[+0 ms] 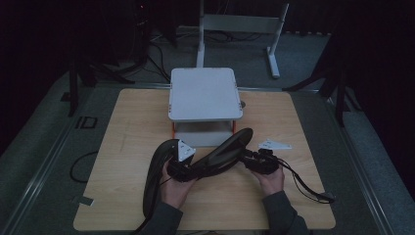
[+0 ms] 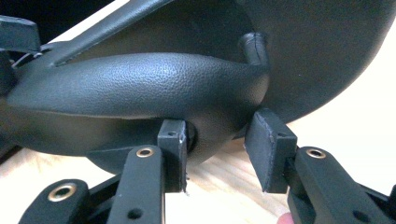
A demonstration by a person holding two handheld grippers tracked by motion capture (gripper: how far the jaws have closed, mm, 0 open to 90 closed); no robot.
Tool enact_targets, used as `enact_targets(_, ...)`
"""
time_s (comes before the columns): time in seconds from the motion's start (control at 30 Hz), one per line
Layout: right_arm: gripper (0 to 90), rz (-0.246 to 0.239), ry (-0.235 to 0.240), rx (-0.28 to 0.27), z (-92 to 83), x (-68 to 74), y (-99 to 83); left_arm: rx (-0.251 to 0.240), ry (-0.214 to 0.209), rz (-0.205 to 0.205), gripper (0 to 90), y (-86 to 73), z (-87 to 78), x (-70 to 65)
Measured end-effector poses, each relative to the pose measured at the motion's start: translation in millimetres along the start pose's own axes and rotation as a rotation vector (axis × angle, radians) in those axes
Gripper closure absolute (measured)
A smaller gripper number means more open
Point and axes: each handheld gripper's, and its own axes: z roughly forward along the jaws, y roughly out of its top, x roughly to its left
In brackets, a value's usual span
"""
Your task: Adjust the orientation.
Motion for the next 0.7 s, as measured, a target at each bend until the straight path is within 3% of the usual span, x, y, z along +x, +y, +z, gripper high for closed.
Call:
enact_targets(0.17, 60.3, -0.025, -0.006, 0.048, -13.7, -1.8, 7.9, 0.002, -0.017, 0.012, 40.8, 1.7, 3.1, -5.3)
enact_targets(0.3, 59.3, -0.019, -0.003, 0.074, -20.3, -5.0, 12.4, 0.010, -0.024, -0.005, 40.9, 4.5, 8.3, -5.1)
enact_targets(0.57, 54.7, 0.017, -0.036, 0.070, -15.8, -7.3, 12.5, 0.006, 0.041, 0.036, 42.8, 8.9, 17.4, -4.5)
enact_targets(0.7, 52.7, 0.014, -0.042, 0.068, -14.9, -7.2, 13.7, 0.003, 0.055, 0.034, 42.9, 9.2, 20.1, -3.4)
